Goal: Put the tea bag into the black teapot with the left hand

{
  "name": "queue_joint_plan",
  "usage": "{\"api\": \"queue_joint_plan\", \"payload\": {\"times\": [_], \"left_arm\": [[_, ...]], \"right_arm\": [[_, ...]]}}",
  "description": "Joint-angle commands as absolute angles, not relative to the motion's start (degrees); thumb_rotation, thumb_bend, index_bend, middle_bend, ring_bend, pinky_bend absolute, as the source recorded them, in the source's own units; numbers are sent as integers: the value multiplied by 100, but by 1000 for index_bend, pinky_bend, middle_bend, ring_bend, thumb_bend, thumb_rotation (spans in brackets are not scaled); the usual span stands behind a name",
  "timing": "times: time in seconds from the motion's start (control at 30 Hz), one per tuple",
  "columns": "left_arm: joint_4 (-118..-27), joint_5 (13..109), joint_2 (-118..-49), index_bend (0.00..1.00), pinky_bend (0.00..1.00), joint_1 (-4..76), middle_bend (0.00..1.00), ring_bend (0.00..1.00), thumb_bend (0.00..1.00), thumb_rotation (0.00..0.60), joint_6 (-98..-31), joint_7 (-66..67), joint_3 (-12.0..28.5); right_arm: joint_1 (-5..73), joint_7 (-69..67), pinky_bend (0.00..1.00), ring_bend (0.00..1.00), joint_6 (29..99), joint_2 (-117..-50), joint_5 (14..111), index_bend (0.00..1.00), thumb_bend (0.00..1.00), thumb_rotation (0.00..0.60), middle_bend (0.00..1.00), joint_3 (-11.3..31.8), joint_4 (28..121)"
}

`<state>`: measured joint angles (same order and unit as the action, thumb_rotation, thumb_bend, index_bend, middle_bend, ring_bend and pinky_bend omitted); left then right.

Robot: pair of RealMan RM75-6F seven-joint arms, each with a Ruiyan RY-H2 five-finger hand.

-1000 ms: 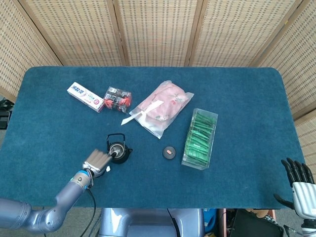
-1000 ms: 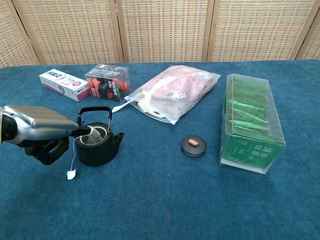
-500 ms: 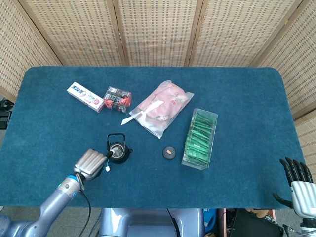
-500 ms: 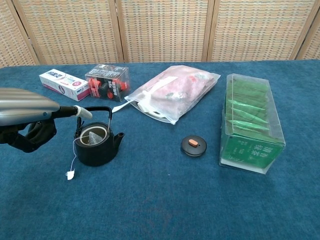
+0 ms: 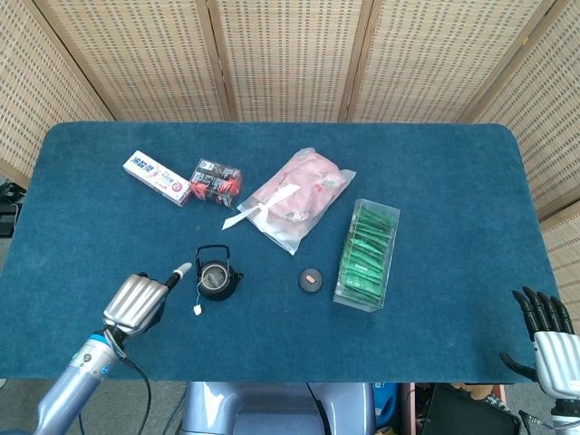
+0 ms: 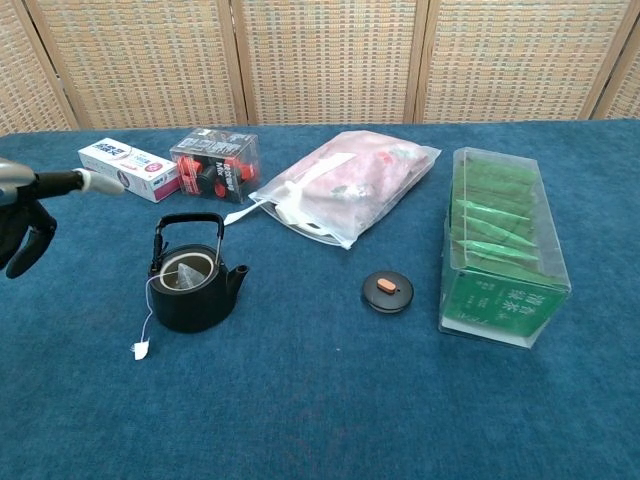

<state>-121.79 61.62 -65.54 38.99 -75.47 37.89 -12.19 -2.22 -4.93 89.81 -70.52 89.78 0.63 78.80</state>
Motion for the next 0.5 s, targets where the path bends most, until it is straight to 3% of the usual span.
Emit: {"api": "queue_joint_plan", "payload": {"times": [0.03,0.1,0.3,0.4,0.5], "left_arm": [[-11885,6747,-6595,0,415,3326,491,439,792,600,-8115,3353,-1316],[-11629,7058,-6689,0,390,3016,434,375,672,600,-8446,3061,-1321],[-10655,7877,-7064,0,221,2103,212,152,523,600,-9456,2038,-1230],[-10378,8036,-7092,0,83,1737,86,41,497,600,-9745,1651,-1223],[-10235,8120,-7084,0,0,1503,3,0,482,600,-9867,1406,-1225]], "right_arm": [[-211,-497,84,0,9003,-7052,9006,92,71,600,134,69,7878],[-199,-496,83,0,9014,-7055,9028,92,71,600,134,72,7874],[-130,-485,83,0,9024,-7069,9123,92,72,600,130,84,7876],[-87,-454,83,0,9049,-7070,9210,92,71,600,128,83,7901],[-66,-419,84,0,9062,-7066,9265,92,71,600,125,72,7935]]}}
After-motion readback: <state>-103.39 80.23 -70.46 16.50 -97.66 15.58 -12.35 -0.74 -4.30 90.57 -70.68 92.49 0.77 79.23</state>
